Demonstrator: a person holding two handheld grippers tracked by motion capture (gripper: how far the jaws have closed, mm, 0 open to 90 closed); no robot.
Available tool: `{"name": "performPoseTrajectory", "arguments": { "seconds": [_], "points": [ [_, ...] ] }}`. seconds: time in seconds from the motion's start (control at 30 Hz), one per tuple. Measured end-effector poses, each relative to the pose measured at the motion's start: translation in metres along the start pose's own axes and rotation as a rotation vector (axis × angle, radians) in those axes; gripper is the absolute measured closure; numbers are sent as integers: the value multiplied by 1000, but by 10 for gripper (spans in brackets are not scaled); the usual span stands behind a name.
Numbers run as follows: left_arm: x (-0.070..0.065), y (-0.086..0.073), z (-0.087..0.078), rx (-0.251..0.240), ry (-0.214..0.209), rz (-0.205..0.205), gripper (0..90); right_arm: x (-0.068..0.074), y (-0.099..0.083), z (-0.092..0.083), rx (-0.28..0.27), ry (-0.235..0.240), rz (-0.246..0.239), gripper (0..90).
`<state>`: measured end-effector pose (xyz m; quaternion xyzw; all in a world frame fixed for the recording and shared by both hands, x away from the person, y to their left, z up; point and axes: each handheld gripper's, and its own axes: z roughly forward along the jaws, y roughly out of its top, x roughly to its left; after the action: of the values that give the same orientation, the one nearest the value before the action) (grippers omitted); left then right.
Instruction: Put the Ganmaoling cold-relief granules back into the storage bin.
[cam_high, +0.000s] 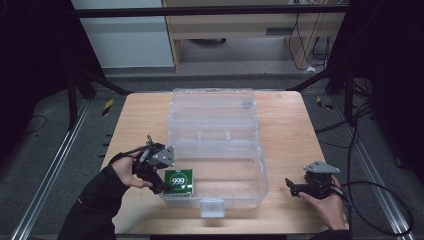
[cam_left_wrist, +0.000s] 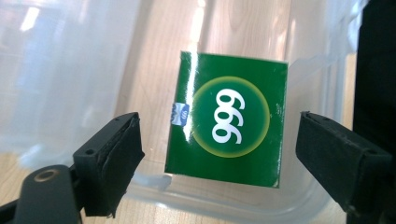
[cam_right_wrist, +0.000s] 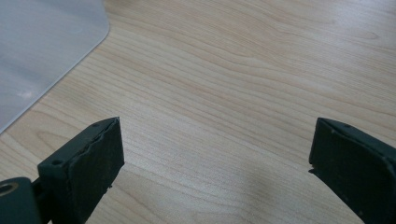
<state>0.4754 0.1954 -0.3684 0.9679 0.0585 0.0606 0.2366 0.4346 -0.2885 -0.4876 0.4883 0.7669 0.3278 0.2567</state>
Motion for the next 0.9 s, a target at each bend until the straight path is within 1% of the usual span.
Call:
{"name": "performPoseTrajectory", "arguments": {
  "seconds": [0.07,0.13,0.2,0.27,0.3,0.4,0.43,0.47,0.5,0.53,0.6,0.63,0.67,0.77,0.8,0.83,0.9],
  "points": [
    [1,-4,-7,-22,29,-21,150,-1,0,0,-4,-1,-4,35],
    [1,-9,-13,-40,53,-44,154,0,0,0,-3,-1,4,36],
    [2,-15,-18,-63,83,-77,158,-1,0,0,-5,-4,0,37],
    [2,-26,-24,-111,125,-131,161,-1,0,0,-8,-5,1,37],
    [2,-29,-25,-124,134,-147,165,-1,-1,-1,-7,-6,2,38],
    [2,-45,-30,-160,181,-225,168,-2,-1,-1,-8,-4,4,38],
    [2,-49,-31,-169,192,-242,168,-2,-1,-1,-8,-5,4,38],
    [2,-56,-32,-193,214,-275,168,-2,-1,-1,-7,-3,7,38],
    [1,-66,-33,-230,240,-328,168,-2,-1,-2,-8,-2,8,39],
    [1,-71,-33,-246,253,-348,168,-2,-1,-2,-9,-3,9,39],
    [1,-86,-33,-273,297,-414,168,-2,-1,-2,-8,-3,12,39],
    [0,-91,-32,-287,309,-438,168,-2,-1,-1,-8,-4,9,39],
    [0,-99,-31,-304,330,-474,168,-2,-1,-1,-7,-6,9,39],
    [-1,-116,-22,-307,383,-543,168,-2,-1,-1,-8,-7,10,39],
    [-1,-122,-19,-312,395,-570,169,-2,-1,-1,-8,-7,11,39],
    [-1,-129,-14,-321,407,-607,169,-2,-1,-1,-8,-6,10,39],
    [-1,-139,-7,-335,422,-657,170,-2,-1,-1,-7,-8,14,39]
  ]
}}
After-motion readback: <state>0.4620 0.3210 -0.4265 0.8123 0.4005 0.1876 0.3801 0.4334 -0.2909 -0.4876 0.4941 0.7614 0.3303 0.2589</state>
